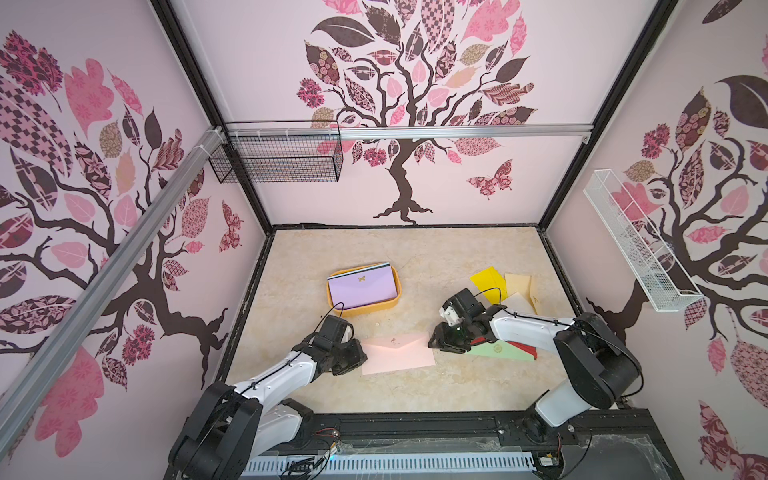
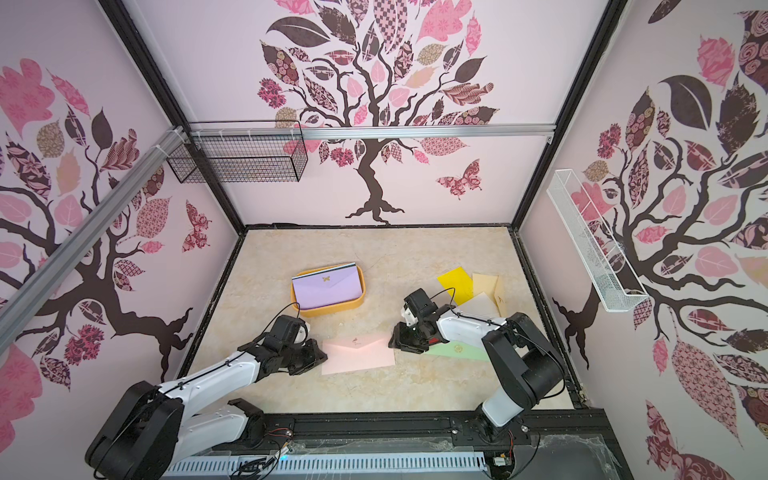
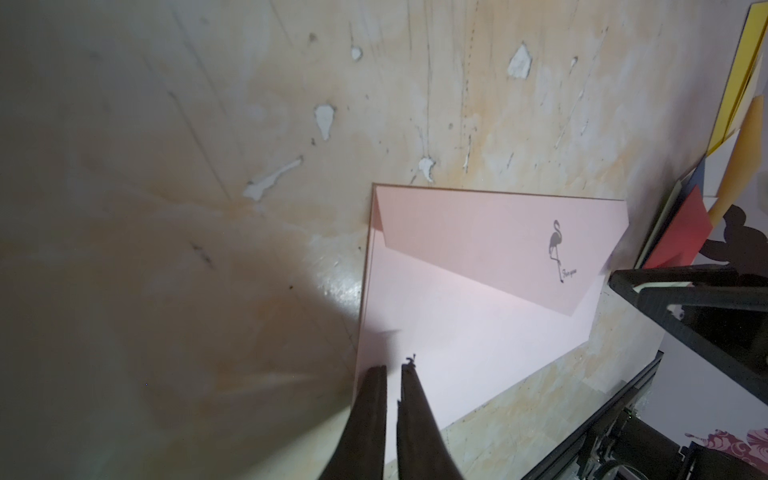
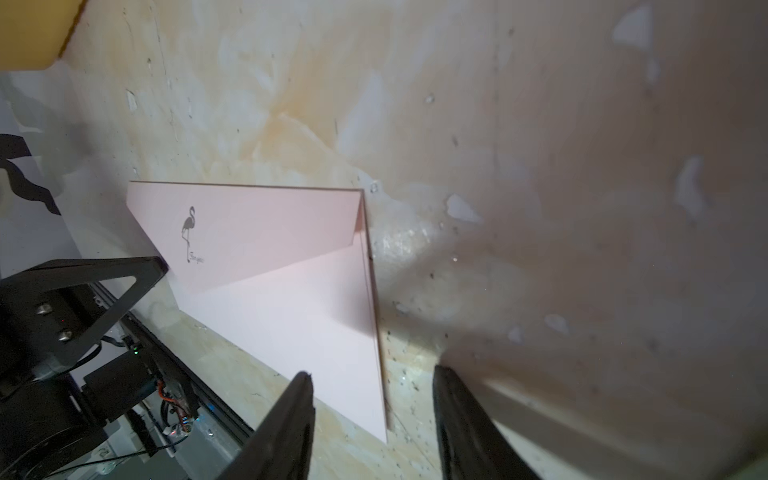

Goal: Put the sealed envelopes into the storage box
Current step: Pick up the envelope from the center of the board.

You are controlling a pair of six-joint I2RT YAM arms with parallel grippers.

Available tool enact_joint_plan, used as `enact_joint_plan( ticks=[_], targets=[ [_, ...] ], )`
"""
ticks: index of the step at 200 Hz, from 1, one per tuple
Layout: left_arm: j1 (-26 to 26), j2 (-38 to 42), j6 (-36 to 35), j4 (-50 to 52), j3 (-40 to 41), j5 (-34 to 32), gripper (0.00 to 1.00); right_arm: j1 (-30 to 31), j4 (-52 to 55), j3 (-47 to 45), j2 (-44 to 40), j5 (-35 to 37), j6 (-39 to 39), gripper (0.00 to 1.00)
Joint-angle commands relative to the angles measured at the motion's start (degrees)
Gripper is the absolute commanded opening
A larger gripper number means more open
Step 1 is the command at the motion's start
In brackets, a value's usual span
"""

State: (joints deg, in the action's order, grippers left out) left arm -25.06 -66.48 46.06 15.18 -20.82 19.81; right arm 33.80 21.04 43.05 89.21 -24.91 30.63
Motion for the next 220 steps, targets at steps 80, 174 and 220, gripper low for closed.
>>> enact_joint_plan(
  ticks=[80, 174, 220],
  targets=[
    [-0.12, -1.6, -1.28, 4.06, 1.83, -2.85, 0.12, 6.08, -8.86, -4.07, -0.24, -5.26, 8.39, 0.51],
    [-0.25, -1.64, -1.35, 4.16, 1.83, -2.67, 0.12, 5.31, -18.34, -5.98, -7.05, -11.27, 15.28, 0.52],
    [-0.41, -1.29, -1.33, 4.31, 1.93, -2.79, 0.12, 2.72, -26.23, -10.14, -10.27, -13.58, 18.34, 0.52]
  ],
)
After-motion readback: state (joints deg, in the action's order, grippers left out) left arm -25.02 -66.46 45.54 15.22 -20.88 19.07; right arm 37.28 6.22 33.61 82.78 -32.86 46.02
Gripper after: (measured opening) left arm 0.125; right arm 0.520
